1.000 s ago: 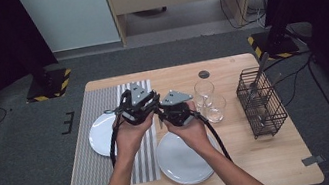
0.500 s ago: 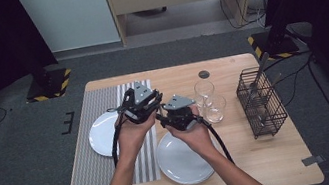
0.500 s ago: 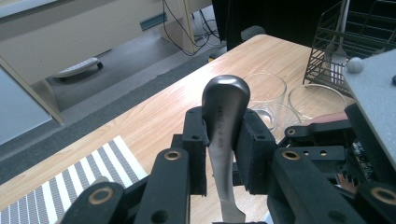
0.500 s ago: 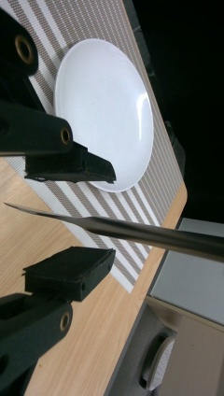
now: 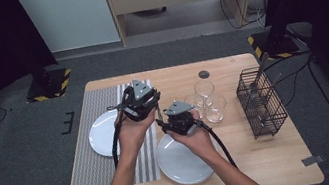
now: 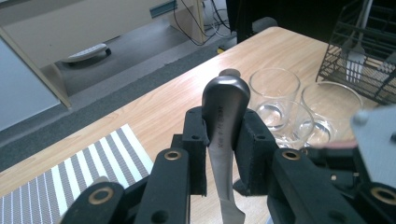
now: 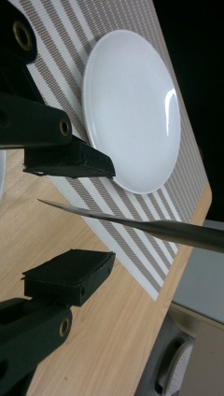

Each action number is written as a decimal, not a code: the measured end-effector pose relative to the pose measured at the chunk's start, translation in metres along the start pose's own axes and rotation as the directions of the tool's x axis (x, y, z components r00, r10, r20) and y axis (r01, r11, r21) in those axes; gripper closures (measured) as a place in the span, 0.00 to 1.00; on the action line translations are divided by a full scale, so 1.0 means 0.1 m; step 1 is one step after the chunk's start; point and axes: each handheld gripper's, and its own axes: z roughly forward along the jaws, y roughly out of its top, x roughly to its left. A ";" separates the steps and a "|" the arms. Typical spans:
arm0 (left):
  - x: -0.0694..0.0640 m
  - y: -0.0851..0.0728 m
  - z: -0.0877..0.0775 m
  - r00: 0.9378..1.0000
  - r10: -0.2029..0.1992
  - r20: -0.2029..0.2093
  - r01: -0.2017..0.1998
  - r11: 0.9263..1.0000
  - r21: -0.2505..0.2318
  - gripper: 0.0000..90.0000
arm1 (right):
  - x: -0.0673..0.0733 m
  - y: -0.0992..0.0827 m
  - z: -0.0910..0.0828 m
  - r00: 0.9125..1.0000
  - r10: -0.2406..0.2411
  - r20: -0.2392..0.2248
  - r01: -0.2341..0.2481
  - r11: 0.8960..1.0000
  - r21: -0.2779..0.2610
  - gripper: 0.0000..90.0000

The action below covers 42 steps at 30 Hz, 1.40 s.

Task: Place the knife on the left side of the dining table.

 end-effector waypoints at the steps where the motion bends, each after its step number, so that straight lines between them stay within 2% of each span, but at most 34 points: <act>1: 0.00 0.00 -0.01 1.000 -0.003 -0.002 0.003 1.000 -0.004 0.83 | 0.00 -0.01 0.01 1.000 0.001 -0.003 -0.001 1.000 0.001 0.59; 10: 0.01 0.03 -0.04 1.000 -0.014 -0.005 0.014 1.000 -0.020 0.83 | 0.00 -0.14 0.10 1.000 0.017 -0.015 -0.017 0.999 0.035 0.69; 15: 0.00 0.04 -0.05 1.000 -0.018 -0.001 0.018 1.000 -0.025 0.83 | -0.01 -0.16 0.13 0.999 0.032 -0.011 -0.031 0.999 0.035 0.71; 25: -0.01 0.04 -0.07 1.000 -0.015 0.008 0.016 1.000 -0.026 0.83 | -0.02 -0.21 0.23 0.999 0.047 -0.012 -0.047 0.997 0.056 0.84; 34: -0.02 0.05 -0.09 1.000 -0.017 0.007 0.017 0.999 -0.034 0.83 | -0.04 -0.20 0.26 0.999 0.050 0.003 -0.050 0.998 0.045 0.91; 36: -0.02 0.05 -0.08 1.000 -0.018 0.009 0.019 0.999 -0.030 0.83 | -0.04 -0.20 0.26 0.998 0.056 0.004 -0.056 0.997 0.044 0.96; 41: 0.01 0.04 -0.08 0.999 -0.032 0.009 0.032 0.999 -0.032 0.83 | -0.04 -0.21 0.24 0.999 0.046 0.004 -0.046 0.998 0.042 0.99; 42: 0.02 0.04 -0.08 1.000 -0.023 0.005 0.023 0.999 -0.035 0.82 | -0.04 -0.21 0.24 0.999 0.044 0.003 -0.044 0.998 0.043 0.99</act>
